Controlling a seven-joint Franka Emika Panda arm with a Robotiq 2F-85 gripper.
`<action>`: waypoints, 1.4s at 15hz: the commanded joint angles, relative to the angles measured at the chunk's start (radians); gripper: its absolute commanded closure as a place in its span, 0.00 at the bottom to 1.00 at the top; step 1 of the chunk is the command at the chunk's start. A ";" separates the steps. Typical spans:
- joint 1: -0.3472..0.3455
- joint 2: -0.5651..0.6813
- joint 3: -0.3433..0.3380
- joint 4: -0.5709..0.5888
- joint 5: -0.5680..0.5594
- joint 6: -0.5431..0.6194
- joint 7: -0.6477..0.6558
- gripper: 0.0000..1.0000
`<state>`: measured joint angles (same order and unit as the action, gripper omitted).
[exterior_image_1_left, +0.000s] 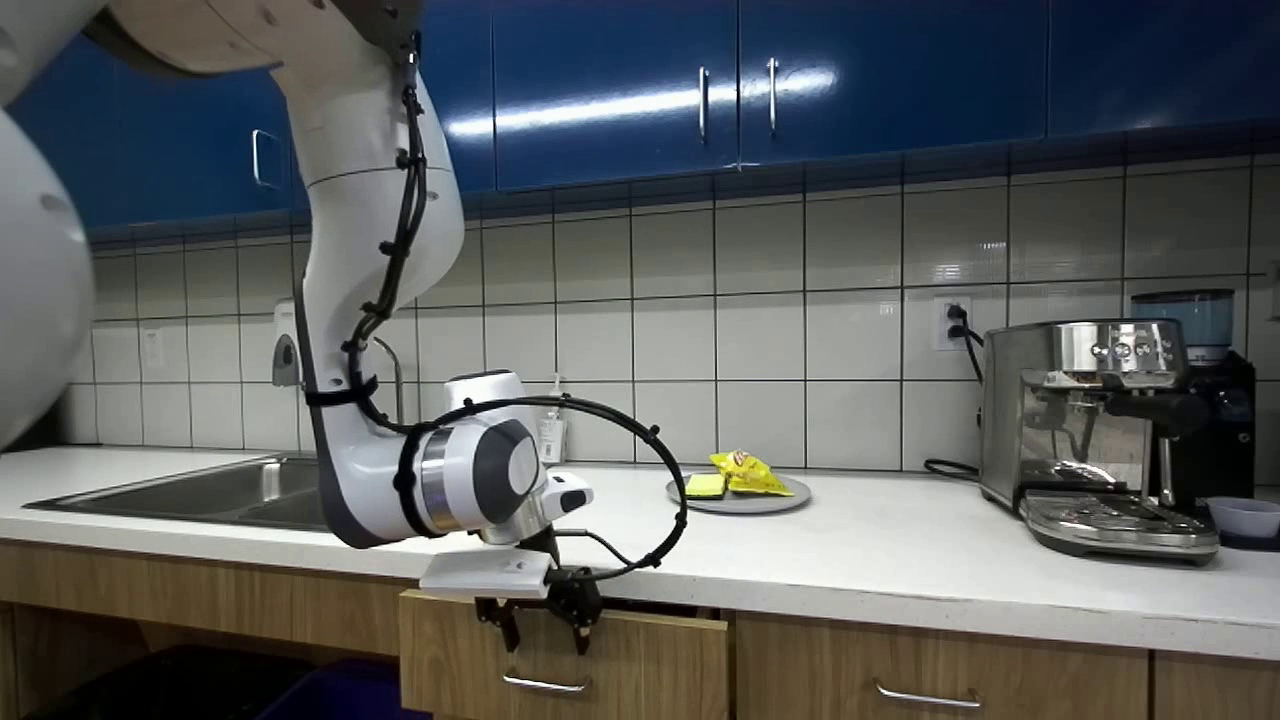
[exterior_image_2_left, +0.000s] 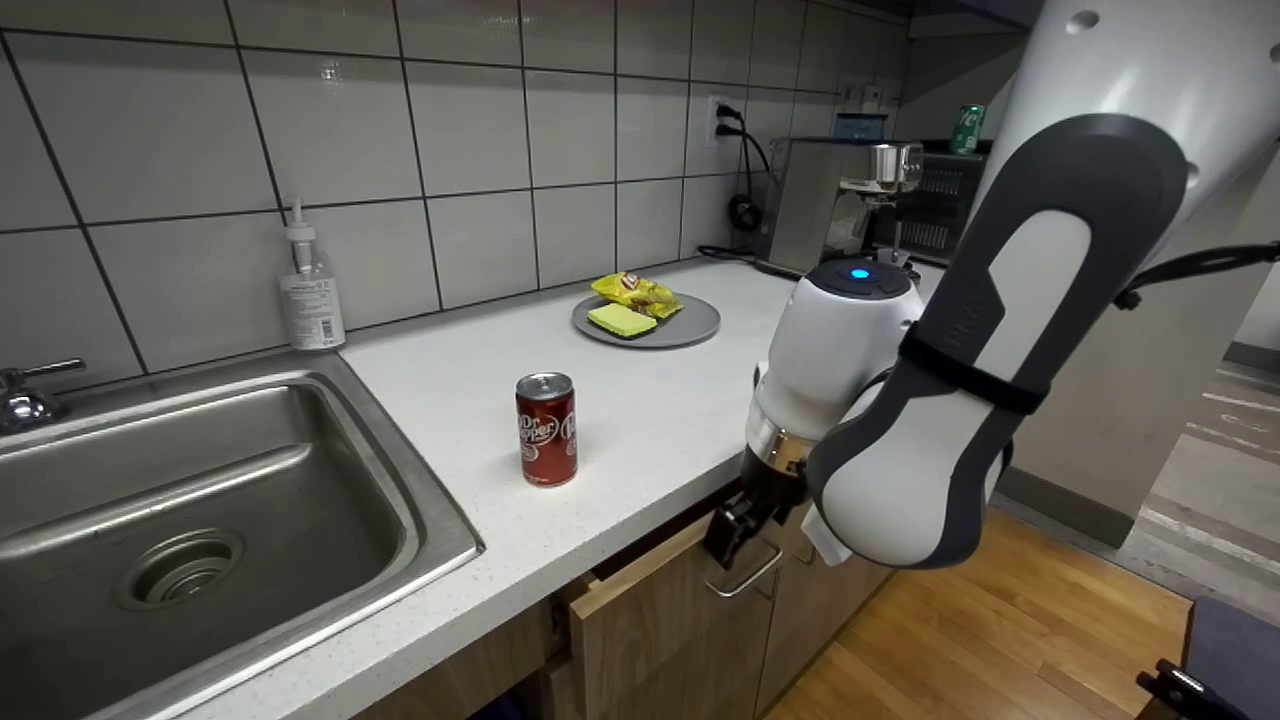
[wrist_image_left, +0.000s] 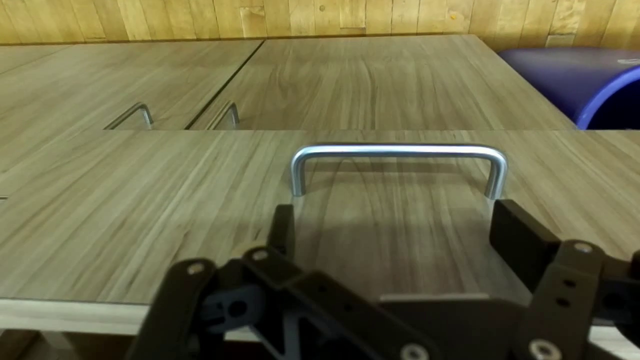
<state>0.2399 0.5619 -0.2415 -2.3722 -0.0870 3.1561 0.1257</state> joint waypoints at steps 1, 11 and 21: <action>-0.031 0.048 0.024 0.094 0.024 -0.023 -0.023 0.00; -0.037 0.117 0.031 0.198 0.026 -0.035 -0.017 0.00; -0.026 0.122 0.027 0.213 0.029 -0.049 -0.011 0.00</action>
<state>0.2277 0.6797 -0.2272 -2.2087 -0.0787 3.1200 0.1260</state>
